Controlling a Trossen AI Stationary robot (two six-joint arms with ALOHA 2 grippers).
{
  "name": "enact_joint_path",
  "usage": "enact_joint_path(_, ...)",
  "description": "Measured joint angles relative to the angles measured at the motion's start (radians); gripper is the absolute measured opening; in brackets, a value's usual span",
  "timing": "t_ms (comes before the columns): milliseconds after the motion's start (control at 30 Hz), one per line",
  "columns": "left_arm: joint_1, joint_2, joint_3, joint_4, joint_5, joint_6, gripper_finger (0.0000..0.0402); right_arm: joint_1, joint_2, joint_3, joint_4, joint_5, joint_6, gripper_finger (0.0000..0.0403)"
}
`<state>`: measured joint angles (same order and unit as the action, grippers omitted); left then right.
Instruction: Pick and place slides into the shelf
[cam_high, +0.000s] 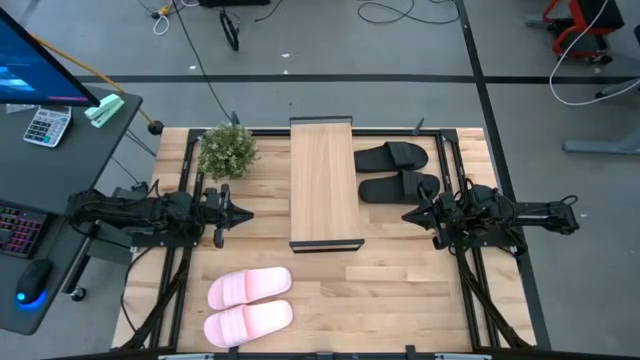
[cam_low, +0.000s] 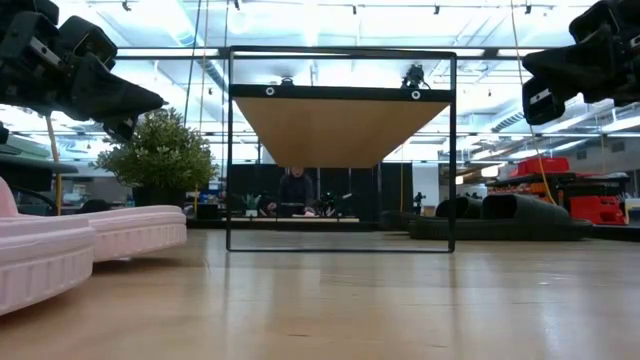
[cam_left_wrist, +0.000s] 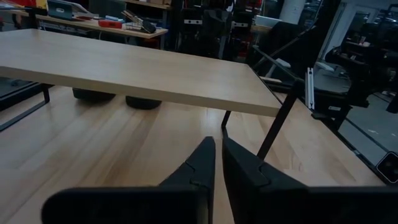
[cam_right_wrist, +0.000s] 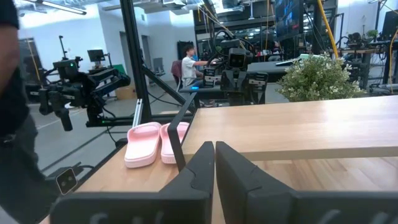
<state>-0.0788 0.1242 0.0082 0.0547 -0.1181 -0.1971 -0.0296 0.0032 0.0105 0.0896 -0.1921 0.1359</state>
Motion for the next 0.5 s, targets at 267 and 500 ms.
enact_joint_path(267,0.000,0.000,0.000,0.000,0.000,0.000,0.0032,0.000,0.000,0.000,0.000,0.000,0.000,0.0023)
enact_joint_path(500,0.000,0.000,0.000,0.000,0.000,0.000,0.0025,0.000,0.000,0.000,0.000,0.000,0.000,0.0023)
